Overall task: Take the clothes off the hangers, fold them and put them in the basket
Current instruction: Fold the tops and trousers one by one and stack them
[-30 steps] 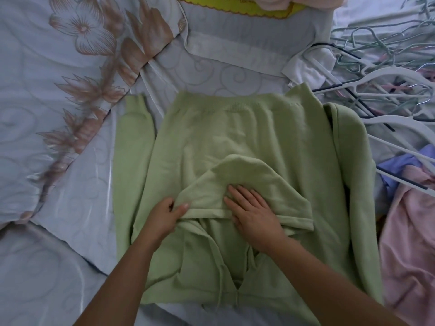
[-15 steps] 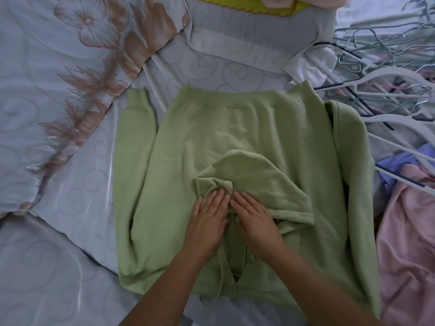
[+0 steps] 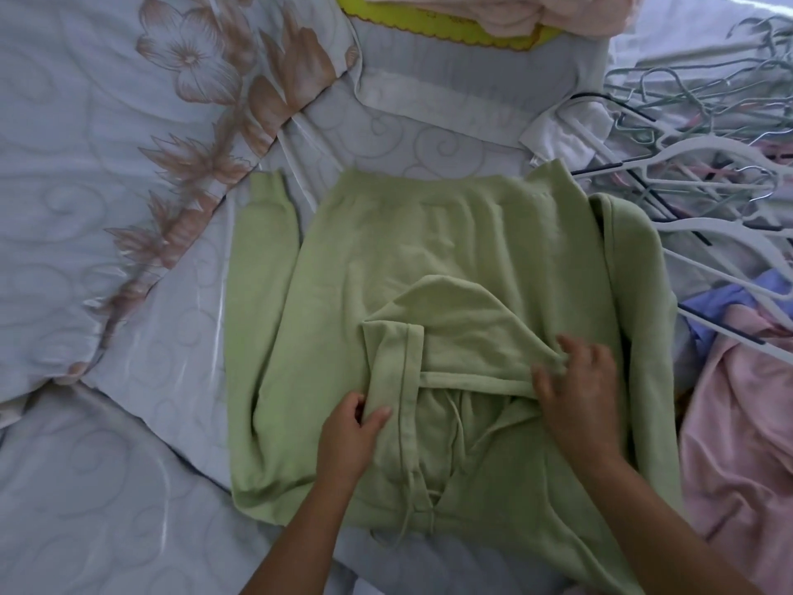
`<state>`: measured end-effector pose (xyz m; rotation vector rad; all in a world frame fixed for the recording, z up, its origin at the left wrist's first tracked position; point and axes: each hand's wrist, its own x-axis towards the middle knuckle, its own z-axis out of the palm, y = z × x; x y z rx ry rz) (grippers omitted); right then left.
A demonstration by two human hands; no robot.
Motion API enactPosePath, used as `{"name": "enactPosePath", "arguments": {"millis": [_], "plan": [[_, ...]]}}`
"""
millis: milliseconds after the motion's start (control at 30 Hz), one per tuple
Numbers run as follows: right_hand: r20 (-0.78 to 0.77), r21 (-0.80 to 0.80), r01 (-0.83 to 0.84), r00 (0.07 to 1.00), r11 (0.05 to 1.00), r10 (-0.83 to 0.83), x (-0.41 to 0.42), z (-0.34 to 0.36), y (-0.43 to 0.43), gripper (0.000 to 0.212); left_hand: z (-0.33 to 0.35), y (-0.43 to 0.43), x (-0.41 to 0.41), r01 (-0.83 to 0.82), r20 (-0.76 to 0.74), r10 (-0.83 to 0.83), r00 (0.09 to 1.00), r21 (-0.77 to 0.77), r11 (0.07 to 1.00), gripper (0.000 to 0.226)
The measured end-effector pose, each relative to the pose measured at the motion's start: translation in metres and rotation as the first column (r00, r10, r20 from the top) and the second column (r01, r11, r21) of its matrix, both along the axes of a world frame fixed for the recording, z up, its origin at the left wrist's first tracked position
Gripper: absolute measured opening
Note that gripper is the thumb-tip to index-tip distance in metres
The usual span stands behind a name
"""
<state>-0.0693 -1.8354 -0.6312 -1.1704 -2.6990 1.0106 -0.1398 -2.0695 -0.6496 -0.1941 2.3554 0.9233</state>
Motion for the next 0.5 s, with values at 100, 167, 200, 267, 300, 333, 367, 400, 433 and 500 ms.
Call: {"name": "enactPosePath", "arguments": {"millis": [100,167,200,267,300,333,367,400,433,500], "plan": [[0.013,-0.229,-0.259,0.963,0.938,0.269,-0.041,0.009,-0.037,0.025,0.007,0.003,0.001,-0.227,0.084,0.219,0.972,0.106,0.968,0.033],[0.109,-0.342,-0.24,0.95,0.908,0.293,-0.076,0.001,-0.057,0.03,0.005,0.0,0.003,-0.26,0.095,0.249,0.964,0.137,0.956,0.03],[0.146,-0.368,-0.217,0.947,0.904,0.286,-0.092,-0.004,-0.064,0.033,0.003,-0.003,0.005,-0.24,0.06,0.233,0.971,0.144,0.96,0.031],[0.157,-0.415,-0.187,0.949,0.89,0.273,-0.117,-0.013,-0.075,0.04,0.0,-0.007,0.011,-0.217,-0.049,0.226,0.973,0.145,0.965,0.033],[0.123,-0.427,-0.191,0.956,0.884,0.266,-0.125,-0.018,-0.078,0.037,-0.001,-0.009,0.014,-0.229,-0.104,0.244,0.964,0.135,0.964,0.031],[0.081,-0.422,-0.194,0.965,0.886,0.251,-0.129,-0.022,-0.079,0.031,-0.003,-0.011,0.017,-0.253,-0.153,0.269,0.951,0.118,0.96,0.029],[0.05,-0.405,-0.193,0.971,0.894,0.233,-0.13,-0.023,-0.08,0.024,-0.004,-0.014,0.019,-0.28,-0.195,0.294,0.936,0.097,0.955,0.029],[0.035,-0.396,-0.189,0.975,0.898,0.22,-0.129,-0.027,-0.079,0.017,-0.006,-0.015,0.02,-0.302,-0.226,0.314,0.922,0.085,0.949,0.028],[0.041,-0.403,-0.187,0.974,0.896,0.222,-0.126,-0.028,-0.078,0.014,-0.007,-0.016,0.021,-0.323,-0.234,0.335,0.913,0.089,0.942,0.029],[0.083,-0.419,-0.186,0.967,0.889,0.241,-0.12,-0.03,-0.076,0.016,-0.007,-0.016,0.02,-0.352,-0.201,0.369,0.907,0.117,0.929,0.027]]}}
